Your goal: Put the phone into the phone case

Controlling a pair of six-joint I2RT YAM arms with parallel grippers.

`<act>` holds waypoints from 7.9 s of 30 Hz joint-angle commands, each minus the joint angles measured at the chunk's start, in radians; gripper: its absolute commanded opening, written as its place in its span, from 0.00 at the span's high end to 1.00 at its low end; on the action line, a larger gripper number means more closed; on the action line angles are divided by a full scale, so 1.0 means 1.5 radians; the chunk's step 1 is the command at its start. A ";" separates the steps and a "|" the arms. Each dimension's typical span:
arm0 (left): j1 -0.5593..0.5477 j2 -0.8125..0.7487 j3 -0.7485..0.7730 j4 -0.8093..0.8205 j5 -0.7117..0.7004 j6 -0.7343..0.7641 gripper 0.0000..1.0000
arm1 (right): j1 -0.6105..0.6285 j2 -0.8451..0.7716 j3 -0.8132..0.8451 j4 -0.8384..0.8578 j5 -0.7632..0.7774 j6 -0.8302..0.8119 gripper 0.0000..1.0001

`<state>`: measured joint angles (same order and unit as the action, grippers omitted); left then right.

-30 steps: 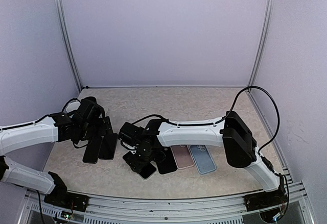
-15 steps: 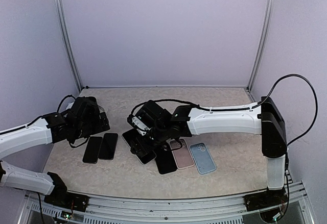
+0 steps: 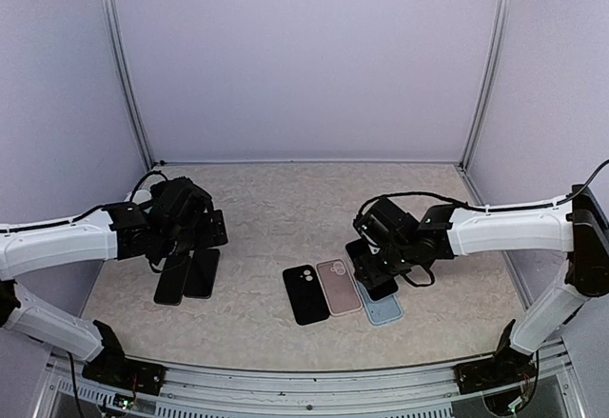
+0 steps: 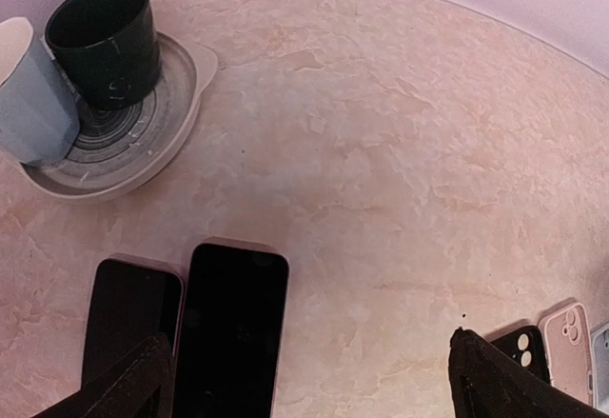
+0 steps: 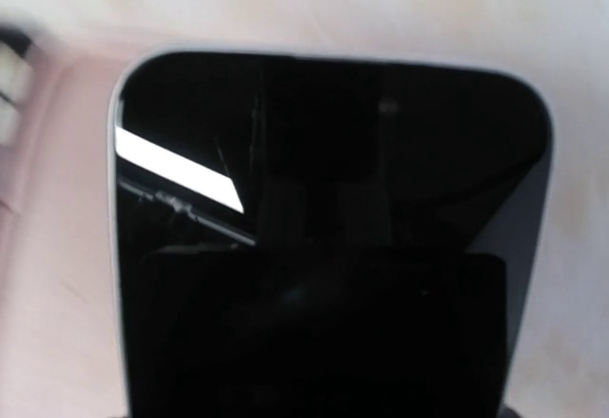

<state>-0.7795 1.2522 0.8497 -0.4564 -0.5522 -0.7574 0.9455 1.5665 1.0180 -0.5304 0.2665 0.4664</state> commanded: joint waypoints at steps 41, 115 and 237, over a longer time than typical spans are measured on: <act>-0.026 0.097 0.061 -0.007 -0.023 0.017 0.01 | 0.015 0.006 -0.095 0.031 -0.040 0.126 0.65; -0.118 0.296 0.214 0.214 0.167 0.063 0.02 | 0.013 -0.053 -0.143 0.046 -0.031 0.141 0.63; -0.262 0.121 0.120 0.577 0.584 0.555 1.00 | -0.116 -0.341 -0.235 0.497 -0.781 -0.460 0.50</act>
<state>-1.1725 1.4403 0.9974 0.3630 0.2611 0.0441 0.7639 1.0508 0.6159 0.2371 -0.8799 -0.1982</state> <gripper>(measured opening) 0.108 0.463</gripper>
